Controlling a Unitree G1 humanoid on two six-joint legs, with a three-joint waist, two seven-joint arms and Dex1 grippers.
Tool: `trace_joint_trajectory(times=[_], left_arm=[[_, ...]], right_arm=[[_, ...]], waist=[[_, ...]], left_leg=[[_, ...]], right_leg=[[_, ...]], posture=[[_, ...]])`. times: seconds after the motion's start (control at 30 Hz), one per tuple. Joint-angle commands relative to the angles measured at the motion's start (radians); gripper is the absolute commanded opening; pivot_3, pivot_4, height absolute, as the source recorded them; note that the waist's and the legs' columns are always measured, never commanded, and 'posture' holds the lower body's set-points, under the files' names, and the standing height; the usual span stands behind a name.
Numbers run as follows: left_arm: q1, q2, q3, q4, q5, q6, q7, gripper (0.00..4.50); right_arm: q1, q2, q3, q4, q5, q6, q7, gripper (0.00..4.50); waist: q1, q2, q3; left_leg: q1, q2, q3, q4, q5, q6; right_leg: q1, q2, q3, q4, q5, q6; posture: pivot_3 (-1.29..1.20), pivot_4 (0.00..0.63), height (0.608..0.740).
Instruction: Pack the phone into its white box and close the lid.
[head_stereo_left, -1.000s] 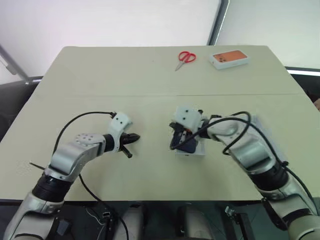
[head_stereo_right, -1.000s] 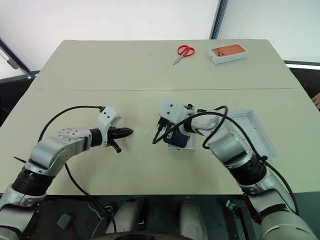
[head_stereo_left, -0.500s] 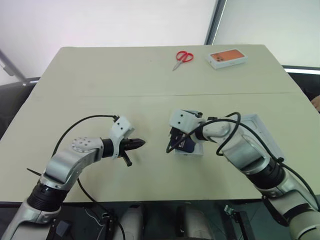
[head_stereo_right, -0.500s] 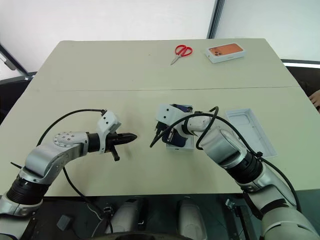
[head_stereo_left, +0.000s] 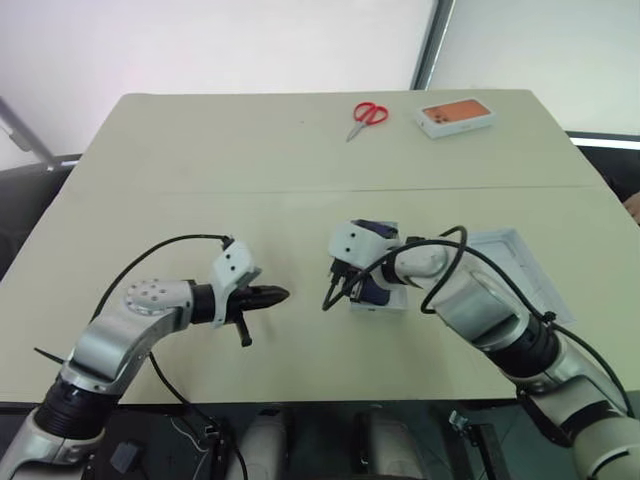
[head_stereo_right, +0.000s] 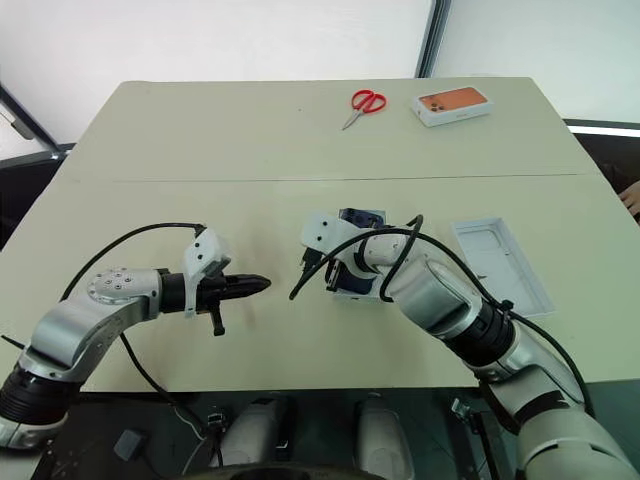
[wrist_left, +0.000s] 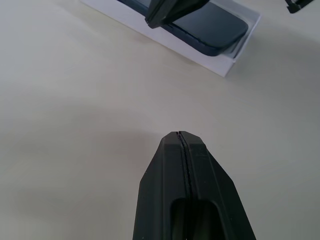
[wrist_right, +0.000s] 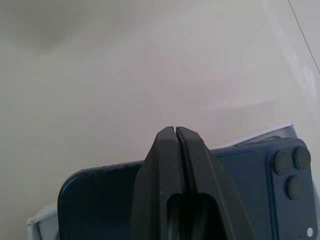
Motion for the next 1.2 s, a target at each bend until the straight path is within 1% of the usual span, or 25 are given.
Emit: trace_joint_trajectory(times=[0.03,0.2,0.37,0.5,0.57,0.63,0.7,0.77,0.9,1.0,1.07,1.13,1.2], left_arm=[[0.016,0.014,0.036,-0.032,0.006,-0.034,-0.019,0.00],[0.028,0.016,0.040,-0.025,0.017,-0.044,-0.024,0.00],[0.030,0.015,0.041,-0.024,0.020,-0.047,-0.031,0.00],[0.029,0.008,0.040,-0.025,0.024,-0.045,-0.025,0.00],[0.021,-0.006,0.036,-0.025,0.021,-0.024,-0.010,0.00],[0.000,-0.032,0.027,-0.020,0.013,0.011,0.017,0.00],[-0.035,-0.076,0.009,-0.008,0.018,0.053,0.060,0.00],[-0.072,-0.124,-0.028,0.005,0.042,0.074,0.094,0.00],[-0.129,-0.167,-0.101,0.039,0.105,0.077,0.118,0.00],[-0.189,-0.209,-0.147,0.086,0.138,0.079,0.127,0.00],[-0.219,-0.227,-0.168,0.109,0.151,0.085,0.124,0.00],[-0.263,-0.253,-0.207,0.141,0.174,0.083,0.117,0.00],[-0.322,-0.286,-0.261,0.187,0.200,0.119,0.113,0.00]], right_arm=[[-0.012,-0.057,-0.008,-0.043,-0.020,0.001,0.016,0.06],[-0.005,-0.097,-0.012,-0.073,-0.010,0.011,0.028,0.06],[0.003,-0.111,-0.040,-0.097,0.007,0.018,0.038,0.06],[0.040,-0.112,-0.143,-0.135,0.073,-0.059,0.070,0.06],[0.068,-0.128,-0.216,-0.149,0.118,-0.087,0.100,0.06],[0.093,-0.157,-0.272,-0.140,0.143,-0.113,0.122,0.06],[0.128,-0.210,-0.324,-0.103,0.147,-0.169,0.141,0.06],[0.173,-0.282,-0.376,-0.045,0.133,-0.241,0.153,0.06],[0.248,-0.369,-0.431,0.002,0.131,-0.344,0.186,0.06],[0.319,-0.435,-0.451,0.014,0.120,-0.407,0.216,0.06],[0.351,-0.457,-0.453,0.017,0.115,-0.431,0.227,0.06],[0.373,-0.454,-0.444,0.007,0.116,-0.437,0.231,0.06],[0.385,-0.441,-0.417,0.005,0.095,-0.447,0.225,0.06]], waist=[[0.001,0.000,0.000],[-0.004,0.000,0.000],[-0.004,0.000,0.000],[-0.002,0.000,0.000],[-0.001,0.000,0.000],[0.000,0.000,0.000],[0.005,0.000,0.000],[0.009,0.000,0.000],[-0.003,0.000,0.000],[-0.003,0.000,0.000],[-0.002,0.000,0.000],[-0.001,0.000,0.000],[0.001,0.000,0.000]], left_leg=[[0.000,0.000,0.000,0.000,0.000,0.000],[0.000,0.000,0.000,0.000,0.000,0.001],[0.000,0.001,0.000,0.000,0.000,0.001],[0.000,0.000,0.000,0.000,0.000,0.001],[0.000,0.000,0.000,0.000,0.000,0.001],[0.000,0.000,0.000,0.000,-0.001,0.001],[0.000,0.000,0.000,0.000,-0.001,0.001],[0.000,-0.001,0.000,0.001,-0.001,0.002],[0.000,0.000,0.000,0.001,-0.001,0.002],[0.001,0.001,0.001,0.000,-0.001,0.002],[0.001,0.001,0.001,0.000,-0.001,0.002],[0.001,0.001,0.001,0.001,-0.001,0.002],[0.001,0.001,0.001,0.001,-0.001,0.002]], right_leg=[[0.000,0.000,0.000,0.000,0.000,0.000],[0.000,0.000,0.000,0.000,0.000,0.000],[0.000,0.000,0.000,0.000,0.000,0.000],[0.000,0.000,0.000,0.000,0.000,0.000],[0.000,0.000,0.000,0.000,0.000,0.000],[0.000,0.000,0.000,0.000,0.000,0.000],[0.001,0.000,-0.001,-0.001,0.000,0.000],[0.002,0.000,-0.002,-0.001,0.000,0.000],[0.002,0.000,-0.002,-0.001,0.000,0.000],[0.002,0.001,-0.002,0.000,0.000,0.000],[0.002,0.001,-0.002,0.000,0.000,0.000],[0.002,0.001,-0.002,0.000,0.000,0.000],[0.002,0.001,-0.002,0.000,0.000,0.000]], posture=[[0.00,0.150,0.697],[0.00,0.150,0.697],[0.00,0.150,0.697],[0.00,0.150,0.697],[0.00,0.150,0.697],[0.00,0.150,0.697],[0.00,0.150,0.697],[0.00,0.150,0.697],[0.00,0.150,0.697],[0.00,0.150,0.697],[0.00,0.150,0.697],[0.00,0.150,0.697],[0.00,0.150,0.697]])
